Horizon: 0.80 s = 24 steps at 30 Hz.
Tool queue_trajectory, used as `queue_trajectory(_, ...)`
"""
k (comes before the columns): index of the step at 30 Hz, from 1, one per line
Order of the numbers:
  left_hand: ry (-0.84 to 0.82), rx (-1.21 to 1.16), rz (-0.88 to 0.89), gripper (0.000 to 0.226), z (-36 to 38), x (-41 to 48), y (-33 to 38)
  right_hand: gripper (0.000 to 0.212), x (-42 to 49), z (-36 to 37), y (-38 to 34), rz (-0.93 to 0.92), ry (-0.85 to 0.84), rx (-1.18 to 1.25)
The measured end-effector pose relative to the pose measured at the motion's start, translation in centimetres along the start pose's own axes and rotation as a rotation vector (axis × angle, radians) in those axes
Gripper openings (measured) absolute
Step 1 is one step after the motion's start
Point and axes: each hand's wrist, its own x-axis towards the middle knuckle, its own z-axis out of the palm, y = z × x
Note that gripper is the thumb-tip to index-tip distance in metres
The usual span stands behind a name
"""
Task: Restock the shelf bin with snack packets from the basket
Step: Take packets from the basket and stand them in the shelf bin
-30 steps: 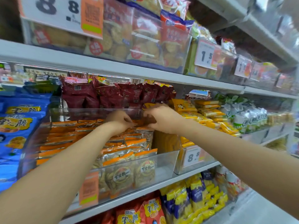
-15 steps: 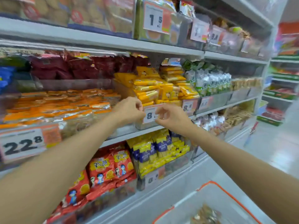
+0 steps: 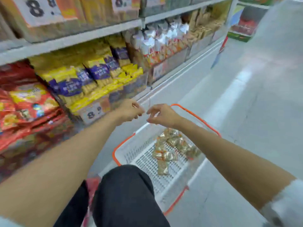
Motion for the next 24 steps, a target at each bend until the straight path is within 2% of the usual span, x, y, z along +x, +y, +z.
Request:
queue_trajectory(3, -0.096, -0.134, -0.135, 0.019, 5.6, 1.1, -2.6, 0.027, -1.5, 2.3, 5.4, 0.136, -0.054, 0.023)
queue_trajectory(6, -0.146, -0.243, -0.26, 0.006, 9.9, 1.7, -5.5, 0.031, -2.5, 5.0, 10.8, 0.279, -0.135, 0.012)
queue_trajectory(11, -0.127, -0.31, -0.477, 0.007, 14.2, 1.5, -11.5, 0.045, -3.7, 10.1, 18.6, 0.451, -0.331, -0.102)
queue_trajectory(16, -0.052, -0.357, -0.544, 0.007, 15.3, 3.7, -13.7, 0.064, -3.5, 16.5, 23.7, 0.564, -0.501, -0.206)
queue_trajectory(20, -0.052, -0.383, -0.585, 0.014, 16.2, 5.0, -14.4, 0.088, -2.6, 22.0, 25.4, 0.563, -0.637, -0.304)
queue_trajectory(22, -0.054, -0.424, -0.603, 0.014, 16.1, 5.5, -14.4, 0.089, -2.8, 24.2, 25.7, 0.591, -0.64, -0.302)
queue_trajectory(24, -0.028, -0.461, -0.624, 0.013, 15.8, 6.0, -14.6, 0.082, -3.5, 25.9, 26.0, 0.589, -0.569, -0.319)
